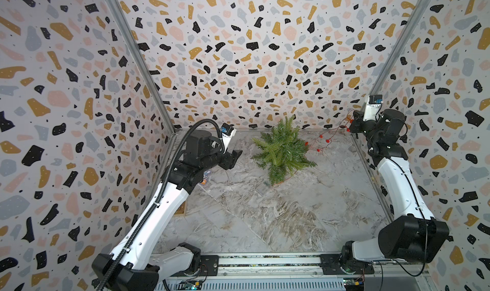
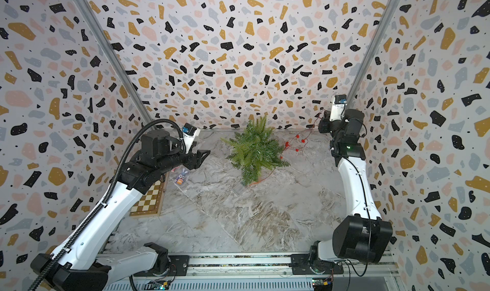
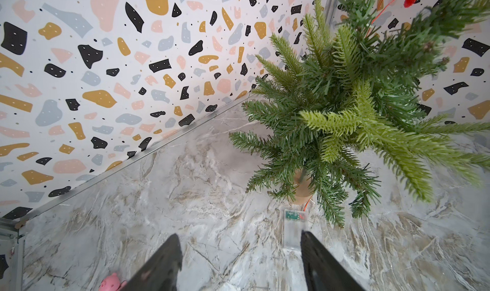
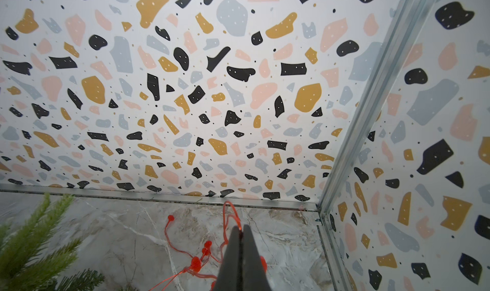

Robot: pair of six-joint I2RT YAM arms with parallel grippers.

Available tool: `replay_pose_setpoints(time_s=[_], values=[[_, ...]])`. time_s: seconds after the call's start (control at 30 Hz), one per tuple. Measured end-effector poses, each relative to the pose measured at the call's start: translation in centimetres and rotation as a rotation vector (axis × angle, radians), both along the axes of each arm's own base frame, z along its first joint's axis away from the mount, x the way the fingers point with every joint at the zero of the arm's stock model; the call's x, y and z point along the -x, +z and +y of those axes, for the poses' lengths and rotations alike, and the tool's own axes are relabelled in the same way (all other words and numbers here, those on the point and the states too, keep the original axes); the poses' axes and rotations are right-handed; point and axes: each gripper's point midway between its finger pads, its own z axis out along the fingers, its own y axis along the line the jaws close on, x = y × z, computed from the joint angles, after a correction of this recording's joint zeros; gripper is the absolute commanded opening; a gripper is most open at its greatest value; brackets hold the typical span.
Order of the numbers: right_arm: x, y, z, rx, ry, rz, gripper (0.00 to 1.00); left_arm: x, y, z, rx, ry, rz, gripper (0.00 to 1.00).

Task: Remove string lights from the small christmas tree
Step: Remove the light string from the Christmas tree.

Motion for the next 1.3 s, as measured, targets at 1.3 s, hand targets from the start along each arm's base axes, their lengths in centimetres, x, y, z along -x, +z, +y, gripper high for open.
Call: replay_pose_setpoints(time_s=[1.3], values=[[2.2, 8.5, 5.8, 0.019, 0.193, -0.181, 0.02, 0.5, -0.3, 0.3, 0.002, 0.000, 0.006, 0.70]])
